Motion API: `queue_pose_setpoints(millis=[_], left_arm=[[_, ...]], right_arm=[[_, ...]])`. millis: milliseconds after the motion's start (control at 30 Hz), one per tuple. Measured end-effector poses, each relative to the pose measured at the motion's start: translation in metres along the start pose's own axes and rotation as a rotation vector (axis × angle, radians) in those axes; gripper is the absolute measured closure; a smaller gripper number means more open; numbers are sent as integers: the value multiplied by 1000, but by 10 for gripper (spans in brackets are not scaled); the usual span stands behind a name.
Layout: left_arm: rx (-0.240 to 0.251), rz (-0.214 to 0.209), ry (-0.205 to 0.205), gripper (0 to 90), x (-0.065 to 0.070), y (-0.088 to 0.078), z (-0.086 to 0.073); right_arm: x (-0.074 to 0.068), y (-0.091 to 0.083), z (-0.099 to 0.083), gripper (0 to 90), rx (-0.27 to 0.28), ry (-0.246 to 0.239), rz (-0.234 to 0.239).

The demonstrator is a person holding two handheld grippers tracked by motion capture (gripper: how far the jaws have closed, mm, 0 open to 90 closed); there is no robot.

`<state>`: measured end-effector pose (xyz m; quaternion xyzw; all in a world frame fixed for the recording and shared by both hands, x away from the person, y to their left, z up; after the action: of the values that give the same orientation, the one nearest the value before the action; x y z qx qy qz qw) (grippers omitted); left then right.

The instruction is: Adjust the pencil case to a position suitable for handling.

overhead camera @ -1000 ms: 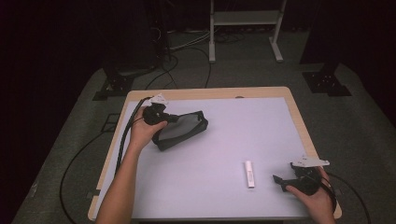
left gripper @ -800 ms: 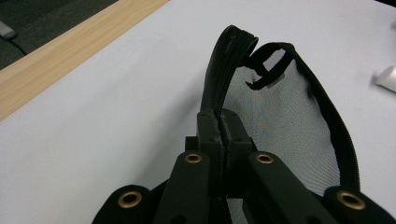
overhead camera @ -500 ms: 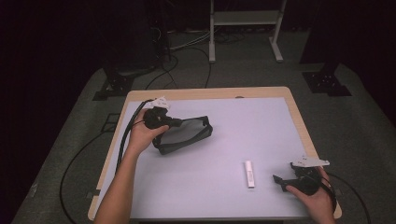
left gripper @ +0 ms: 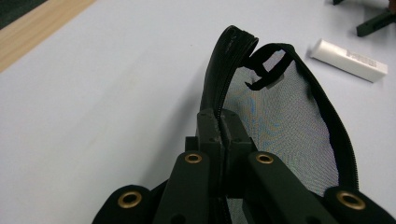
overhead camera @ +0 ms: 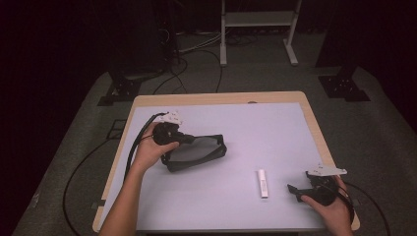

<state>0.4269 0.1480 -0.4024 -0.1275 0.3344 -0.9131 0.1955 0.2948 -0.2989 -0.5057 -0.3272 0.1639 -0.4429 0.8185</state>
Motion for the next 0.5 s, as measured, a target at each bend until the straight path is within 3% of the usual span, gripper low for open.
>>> queue_pose_setpoints(millis=[500], left_arm=[[1, -45, 44, 888, 23, -2, -1]], right_arm=[[0, 0, 0, 99, -1, 0, 0]])
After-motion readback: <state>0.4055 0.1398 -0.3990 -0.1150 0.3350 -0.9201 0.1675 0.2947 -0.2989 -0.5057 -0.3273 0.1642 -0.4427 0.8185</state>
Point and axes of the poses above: each handheld gripper's, and its own axes: y roughly forward along the jaws, z roughly out of its top, x roughly to its right, the point moved 3 cm from there along y, roughly forward along the jaws, and after that the axes turned 4 degrees about -y, right-handed, at the moved point
